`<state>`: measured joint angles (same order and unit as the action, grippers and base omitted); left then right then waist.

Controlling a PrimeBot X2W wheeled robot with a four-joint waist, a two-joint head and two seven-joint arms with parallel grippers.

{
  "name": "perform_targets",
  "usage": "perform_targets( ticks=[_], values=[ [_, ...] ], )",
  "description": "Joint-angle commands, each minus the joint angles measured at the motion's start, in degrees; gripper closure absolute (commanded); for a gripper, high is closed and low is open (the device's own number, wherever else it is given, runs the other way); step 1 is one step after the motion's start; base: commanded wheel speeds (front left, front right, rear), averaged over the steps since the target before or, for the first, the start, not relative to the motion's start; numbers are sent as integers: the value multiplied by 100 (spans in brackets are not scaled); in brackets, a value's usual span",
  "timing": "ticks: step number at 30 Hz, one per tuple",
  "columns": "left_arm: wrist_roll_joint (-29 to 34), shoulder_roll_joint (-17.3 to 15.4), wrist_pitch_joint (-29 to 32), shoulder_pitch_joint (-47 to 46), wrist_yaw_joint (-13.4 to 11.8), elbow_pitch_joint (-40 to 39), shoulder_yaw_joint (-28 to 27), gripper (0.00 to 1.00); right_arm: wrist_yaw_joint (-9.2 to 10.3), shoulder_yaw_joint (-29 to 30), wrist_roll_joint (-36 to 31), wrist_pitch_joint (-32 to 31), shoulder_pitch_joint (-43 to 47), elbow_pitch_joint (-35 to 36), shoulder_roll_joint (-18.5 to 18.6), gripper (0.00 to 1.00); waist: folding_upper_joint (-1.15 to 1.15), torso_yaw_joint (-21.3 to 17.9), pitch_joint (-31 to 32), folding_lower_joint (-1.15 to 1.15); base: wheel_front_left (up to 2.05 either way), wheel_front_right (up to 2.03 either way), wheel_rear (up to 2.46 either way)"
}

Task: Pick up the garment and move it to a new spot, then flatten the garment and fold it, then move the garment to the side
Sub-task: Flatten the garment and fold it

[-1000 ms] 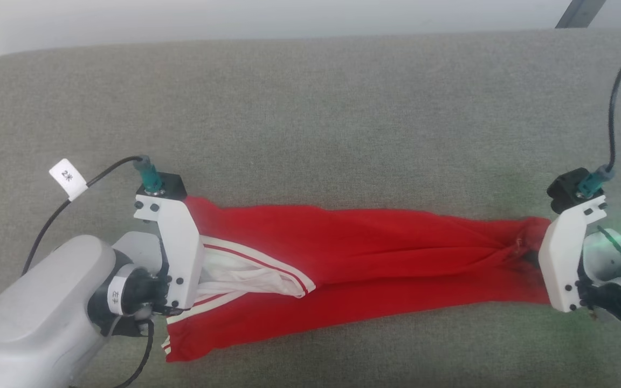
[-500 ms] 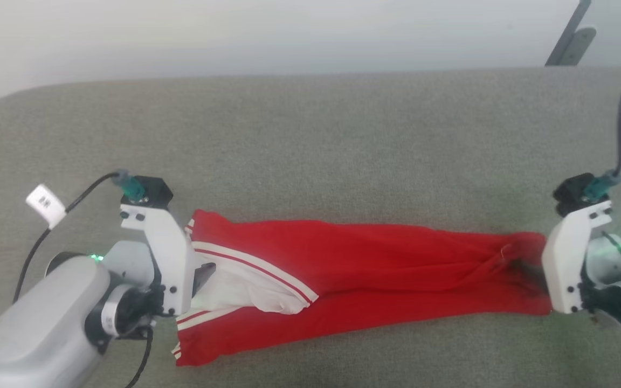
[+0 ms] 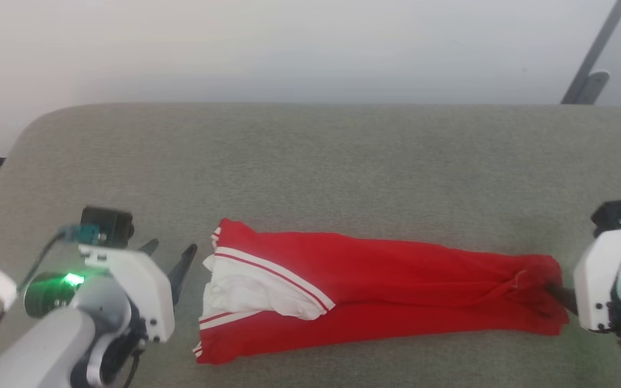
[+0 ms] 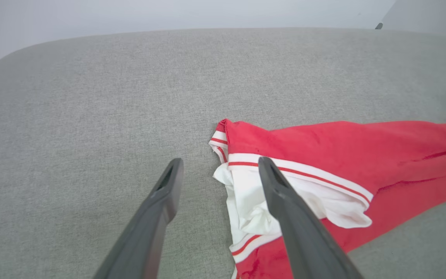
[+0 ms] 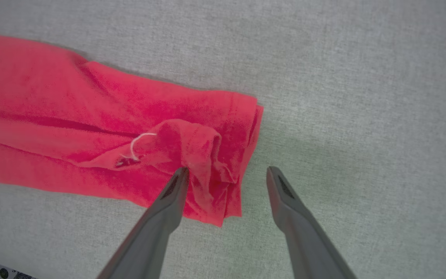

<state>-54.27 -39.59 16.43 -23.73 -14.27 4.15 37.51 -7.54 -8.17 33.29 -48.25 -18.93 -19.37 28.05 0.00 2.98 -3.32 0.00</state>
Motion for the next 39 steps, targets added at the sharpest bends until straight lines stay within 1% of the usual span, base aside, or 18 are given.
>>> perform_targets(
  ticks=[1, 4, 5, 7, 11, 13, 17, 21, 22, 23, 24, 25, 32, 39],
  values=[
    [84, -36, -208, 171, -16, -45, -25, 0, 11, 82, -16, -15, 70, -102, -15, 0, 0, 77, 46, 0, 0, 0, 0],
    [149, -27, -711, 420, -63, -109, -160, 0, 10, 233, -43, -18, 104, -350, -47, 0, 0, 182, 59, 0, 0, 0, 0],
    [145, -17, -867, 508, -119, -104, -221, 0, 10, 259, -56, -14, 101, -432, -38, 0, 0, 218, 55, 0, 0, 0, 0],
    [177, -11, -1191, 663, -106, -128, -301, 0, 10, 331, -63, 14, 81, -605, -25, 0, 0, 297, 38, 0, 0, 0, 0],
    [230, 6, -1710, 916, -173, -140, -451, 0, 10, 383, -28, 99, -5, -973, -29, 0, 0, 454, -1, 0, 0, 0, 0],
    [358, -26, -1961, 1003, -222, -138, -501, 0, 10, 364, -18, 167, -48, -1140, -40, 0, 0, 529, -33, 0, 0, 0, 0],
    [302, 61, -2442, 1209, -306, -115, -683, 0, 10, 271, 30, 338, -159, -1493, -57, 0, 0, 668, -93, 0, 0, 0, 0],
    [364, 118, -2830, 1368, -291, -42, -782, 0, 7, 32, 197, 379, -196, -1796, -125, 0, 0, 790, -145, 0, 0, 0, 0],
    [413, 117, -2896, 1404, -304, -8, -821, 0, 6, -51, 251, 389, -202, -1849, -147, 6, 0, 812, -153, 0, 0, 0, 0],
    [373, 171, -2949, 1449, -302, 17, -869, 0, 6, -141, 321, 395, -201, -1899, -174, 47, 0, 832, -157, 0, 0, 0, 0],
    [361, 190, -2988, 1483, -268, 35, -896, 0, 5, -223, 387, 388, -205, -1937, -198, 98, 0, 847, -163, 0, 0, 0, 0],
    [358, 224, -3041, 1515, -261, 59, -962, 0, 4, -311, 469, 379, -193, -1974, -199, 100, 0, 865, -170, 0, 0, 0, 0],
    [405, 473, -3152, 1752, -138, 183, -1285, 0, 6, -591, 913, 539, -260, -2168, -134, 100, 0, 926, -189, 0, 0, 0, 0],
    [606, 606, -3163, 1913, 3, 224, -1541, 0, 12, -724, 1114, 776, -440, -2179, 142, 100, 0, 870, -172, 0, 0, 0, 0]
  ],
)
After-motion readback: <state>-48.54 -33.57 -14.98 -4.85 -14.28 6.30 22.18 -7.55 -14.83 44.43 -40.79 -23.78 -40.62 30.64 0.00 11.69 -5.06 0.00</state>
